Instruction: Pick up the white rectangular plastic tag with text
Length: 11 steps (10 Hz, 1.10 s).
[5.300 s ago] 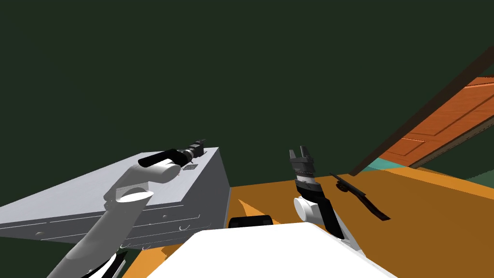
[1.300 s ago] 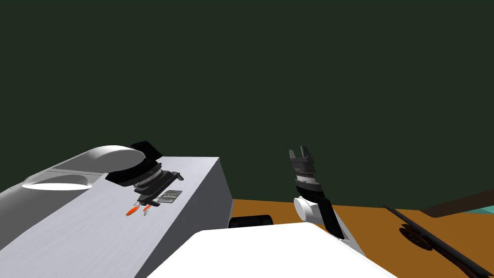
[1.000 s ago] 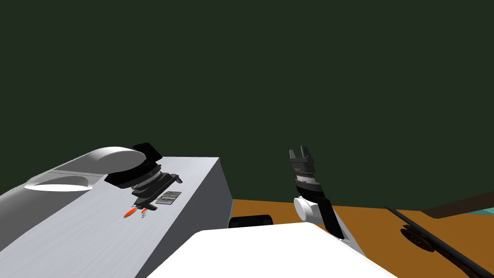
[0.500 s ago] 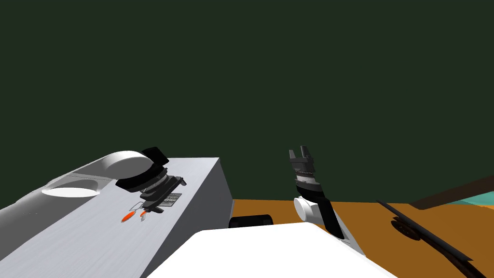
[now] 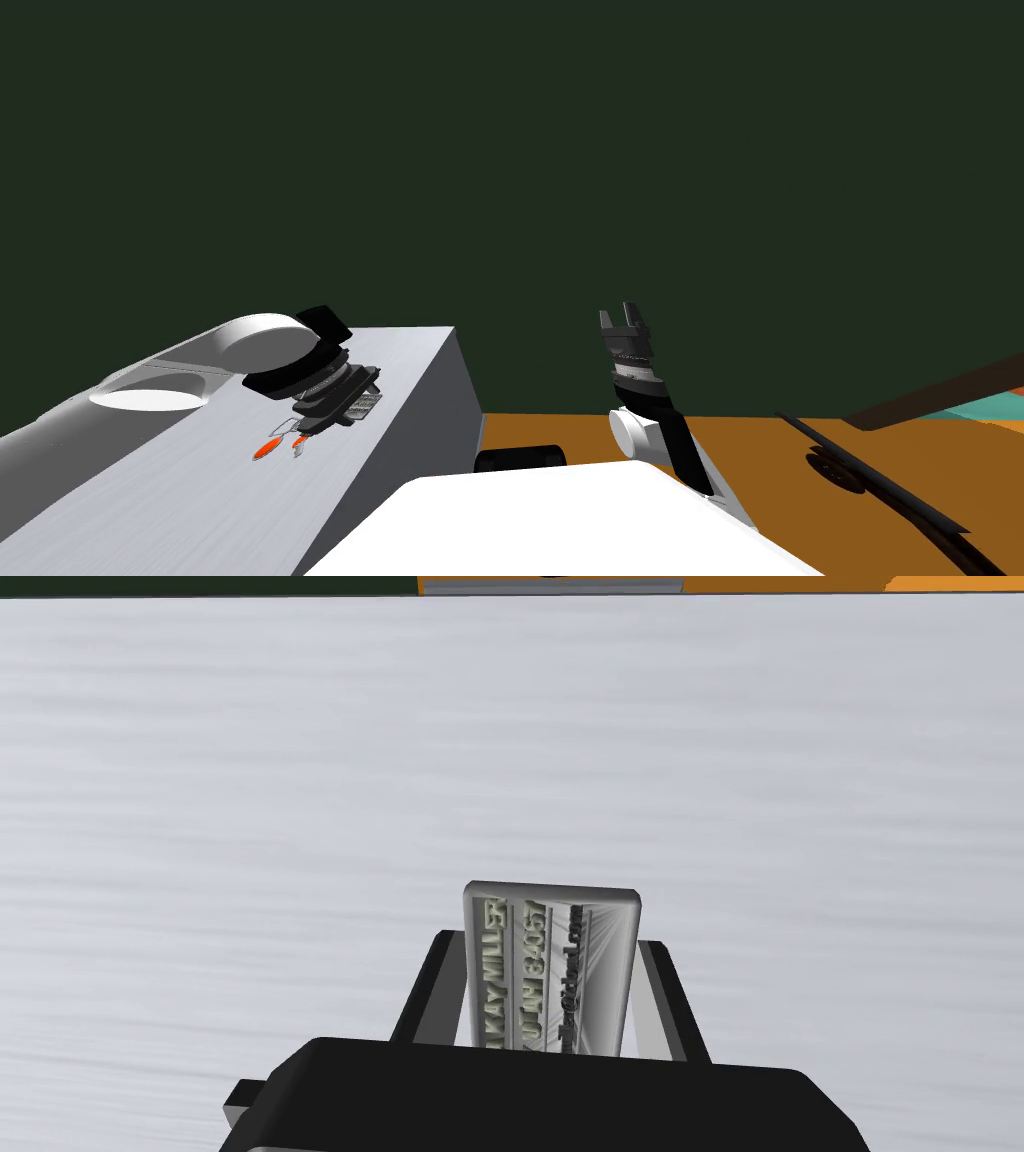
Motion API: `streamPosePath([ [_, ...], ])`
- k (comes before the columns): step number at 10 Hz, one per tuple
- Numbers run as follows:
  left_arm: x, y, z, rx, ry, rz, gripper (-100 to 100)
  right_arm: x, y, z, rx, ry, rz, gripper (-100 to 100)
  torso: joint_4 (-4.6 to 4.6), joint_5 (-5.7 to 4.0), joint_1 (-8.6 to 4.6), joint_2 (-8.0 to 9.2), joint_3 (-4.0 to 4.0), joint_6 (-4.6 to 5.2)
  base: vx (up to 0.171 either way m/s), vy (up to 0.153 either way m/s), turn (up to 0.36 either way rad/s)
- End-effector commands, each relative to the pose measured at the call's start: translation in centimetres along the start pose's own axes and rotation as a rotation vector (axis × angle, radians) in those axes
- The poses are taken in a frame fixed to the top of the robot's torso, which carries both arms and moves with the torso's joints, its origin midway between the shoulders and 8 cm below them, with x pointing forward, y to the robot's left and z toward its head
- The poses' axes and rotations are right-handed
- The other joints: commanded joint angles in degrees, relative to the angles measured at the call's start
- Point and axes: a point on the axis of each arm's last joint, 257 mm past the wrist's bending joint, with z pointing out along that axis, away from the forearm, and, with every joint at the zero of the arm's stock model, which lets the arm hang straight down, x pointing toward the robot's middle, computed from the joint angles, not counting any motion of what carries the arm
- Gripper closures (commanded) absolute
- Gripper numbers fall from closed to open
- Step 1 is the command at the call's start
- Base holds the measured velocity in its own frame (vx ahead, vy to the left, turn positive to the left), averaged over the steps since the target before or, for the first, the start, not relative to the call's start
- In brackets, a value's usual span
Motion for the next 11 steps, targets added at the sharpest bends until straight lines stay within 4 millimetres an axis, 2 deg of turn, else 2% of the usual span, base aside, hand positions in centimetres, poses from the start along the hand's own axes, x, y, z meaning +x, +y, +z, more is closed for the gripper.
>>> streamPosePath([
  [1, 0.0, 0.0, 0.0, 0.000, 0.000, 0.000, 100, 0.0, 0.0, 0.0, 0.000, 0.000, 0.000, 0, 0.00, 0.00, 0.00, 0.00, 0.00, 0.00, 0.000, 0.000, 0.000],
  [2, 0.0, 0.0, 0.0, 0.000, 0.000, 0.000, 100, 0.0, 0.0, 0.0, 0.000, 0.000, 0.000, 0, 0.00, 0.00, 0.00, 0.00, 0.00, -0.01, 0.000, 0.000, 0.000],
  [3, 0.0, 0.0, 0.0, 0.000, 0.000, 0.001, 0, 0.0, 0.0, 0.0, 0.000, 0.000, 0.000, 0, 0.00, 0.00, 0.00, 0.00, 0.00, -0.01, 0.000, 0.000, 0.000],
  [4, -0.7, -0.1, -0.6, -0.001, 0.001, 0.007, 100, 0.0, 0.0, 0.0, 0.000, 0.000, 0.000, 0, 0.00, 0.00, 0.00, 0.00, 0.00, -0.01, 0.014, -0.011, 0.063],
  [8, -2.2, -0.3, -2.0, 0.000, 0.004, 0.023, 100, 0.0, 0.0, 0.0, 0.000, 0.000, 0.000, 0, -0.01, -0.02, -0.08, -0.02, -0.02, -0.05, 0.012, -0.027, 0.061],
  [10, -2.3, -0.4, -2.1, 0.001, 0.004, 0.020, 100, 0.0, 0.0, 0.0, 0.000, 0.000, 0.000, 0, 0.00, -0.04, -0.16, 0.01, 0.00, -0.02, 0.003, -0.032, 0.022],
  [11, -2.4, -0.4, -2.2, 0.000, 0.004, 0.022, 0, 0.0, 0.0, 0.0, 0.000, 0.000, 0.000, 0, -0.01, -0.03, -0.11, 0.00, 0.00, 0.00, 0.000, 0.000, 0.000],
])
